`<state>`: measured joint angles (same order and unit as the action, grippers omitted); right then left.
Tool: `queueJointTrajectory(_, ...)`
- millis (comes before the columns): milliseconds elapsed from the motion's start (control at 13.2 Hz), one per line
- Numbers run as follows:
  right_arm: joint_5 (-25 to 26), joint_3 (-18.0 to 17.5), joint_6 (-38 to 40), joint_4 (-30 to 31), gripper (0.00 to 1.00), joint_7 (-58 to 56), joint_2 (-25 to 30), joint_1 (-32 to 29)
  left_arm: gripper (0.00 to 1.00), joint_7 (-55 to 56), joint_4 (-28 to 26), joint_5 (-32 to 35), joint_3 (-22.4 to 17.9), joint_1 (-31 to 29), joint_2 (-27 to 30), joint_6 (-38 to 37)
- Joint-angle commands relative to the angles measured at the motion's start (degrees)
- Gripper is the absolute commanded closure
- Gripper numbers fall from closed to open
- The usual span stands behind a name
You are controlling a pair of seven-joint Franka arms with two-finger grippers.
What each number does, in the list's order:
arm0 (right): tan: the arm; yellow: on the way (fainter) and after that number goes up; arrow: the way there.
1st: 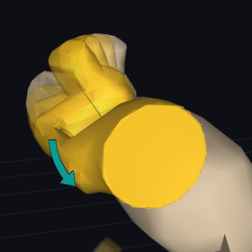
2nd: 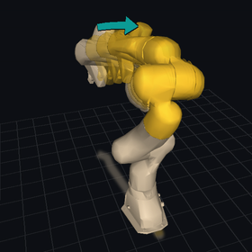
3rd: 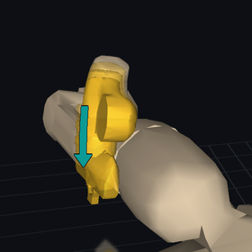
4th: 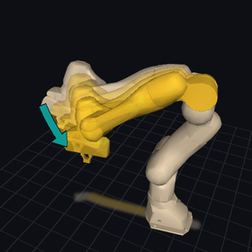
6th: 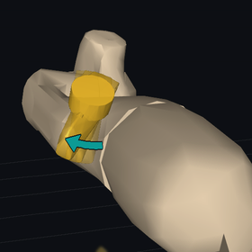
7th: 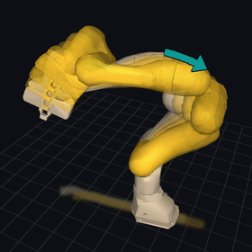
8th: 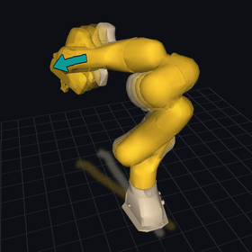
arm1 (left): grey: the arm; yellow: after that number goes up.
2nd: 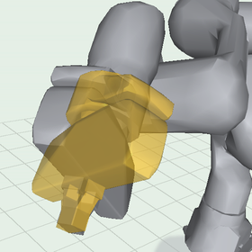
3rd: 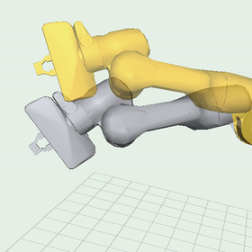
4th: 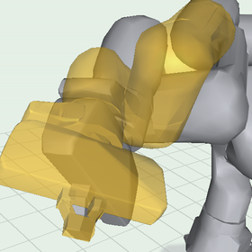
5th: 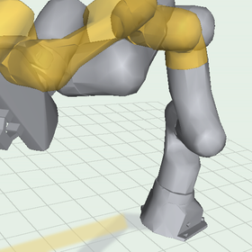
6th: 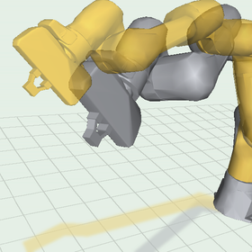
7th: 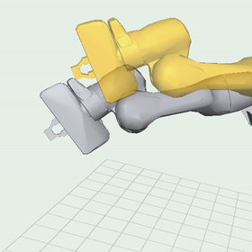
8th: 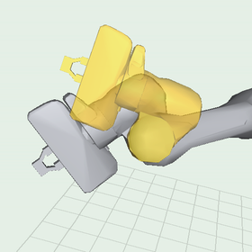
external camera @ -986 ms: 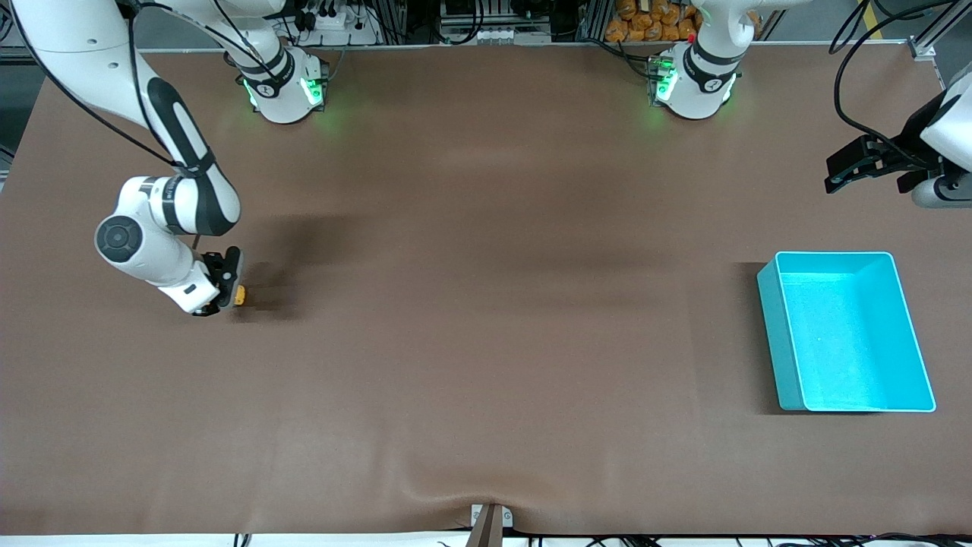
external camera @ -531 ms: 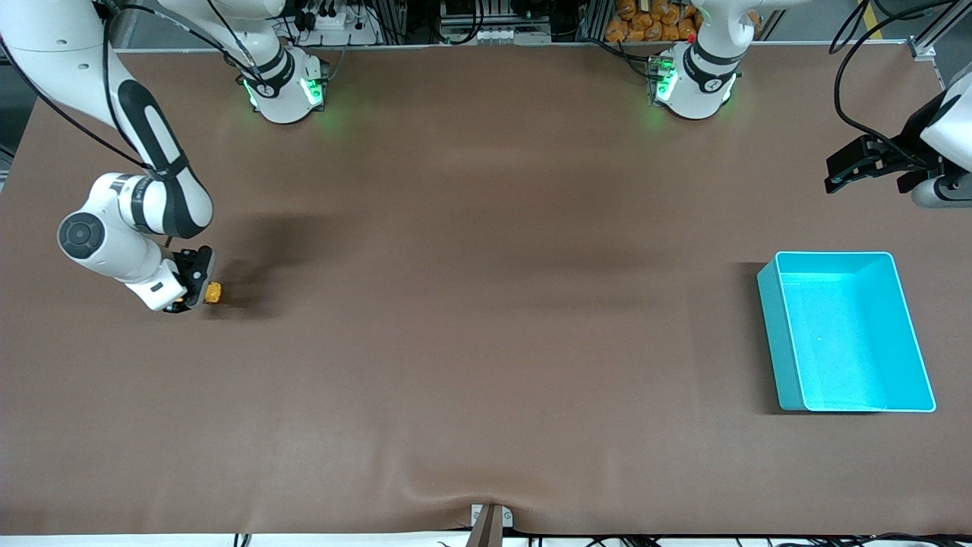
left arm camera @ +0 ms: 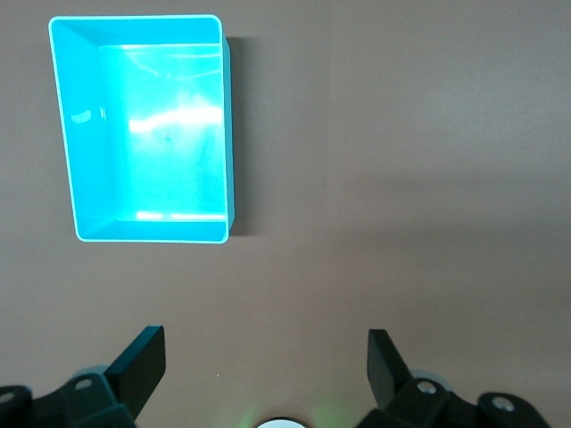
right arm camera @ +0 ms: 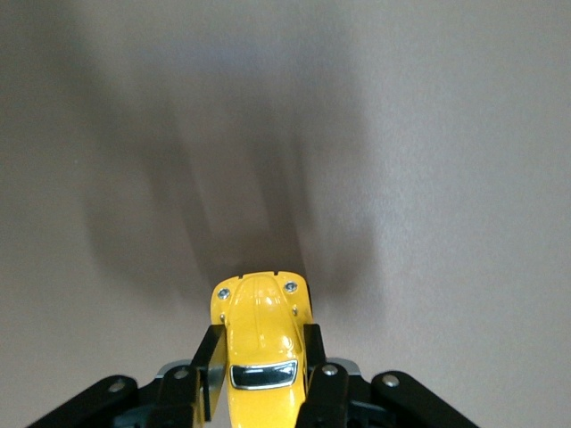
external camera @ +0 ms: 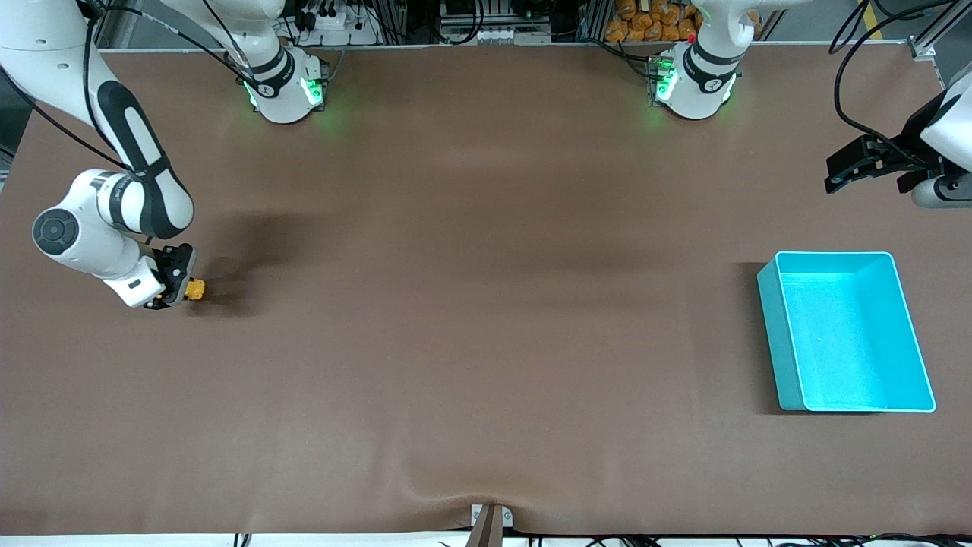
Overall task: Wind and store yellow beetle car
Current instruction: 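Drag the held car backward along the table to wind it, then open the right gripper and let the car roll forward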
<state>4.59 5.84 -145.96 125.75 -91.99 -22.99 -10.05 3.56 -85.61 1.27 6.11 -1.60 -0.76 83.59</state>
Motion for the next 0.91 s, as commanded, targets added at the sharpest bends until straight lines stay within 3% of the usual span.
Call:
queueJointTrajectory(0, 1.0, -0.7, 0.0, -1.0, 0.66, -2.4, -2.2, -2.8, 0.00, -1.0, 0.3, 1.5, 0.2, -0.2, 0.3, 0.1)
queueJointTrajectory(152, 1.0, -0.7, 0.2, -1.6, 0.61, -3.1, -2.2, -3.1, 0.00, -1.0, 0.3, 1.5, 0.2, -0.2, 0.3, 0.1)
queueJointTrajectory(227, 1.0, -0.7, 1.0, -3.0, 0.51, -3.3, -2.2, -3.5, 0.00, -1.0, 0.3, 1.4, 0.2, -0.2, 0.3, 0.1)
queueJointTrajectory(303, 0.5, -0.8, 4.3, -5.3, 0.15, -3.1, -2.0, -3.6, 0.00, -1.0, 0.3, 1.5, 0.2, -0.2, 0.3, 0.1)
queueJointTrajectory(379, 0.3, -0.9, 10.3, -9.4, 0.00, -3.1, -1.8, -3.6, 0.00, -1.0, 0.3, 1.5, 0.2, -0.2, 0.3, 0.1)
queueJointTrajectory(606, -3.2, -1.2, 29.5, -22.7, 0.00, -3.4, -1.7, -2.8, 0.00, -1.0, 0.3, 1.5, 0.2, -0.2, 0.3, 0.1)
queueJointTrajectory(834, -5.1, -1.2, 34.3, -25.4, 0.00, -3.3, -1.5, -2.6, 0.00, -1.0, 0.3, 1.5, 0.2, -0.2, 0.3, 0.1)
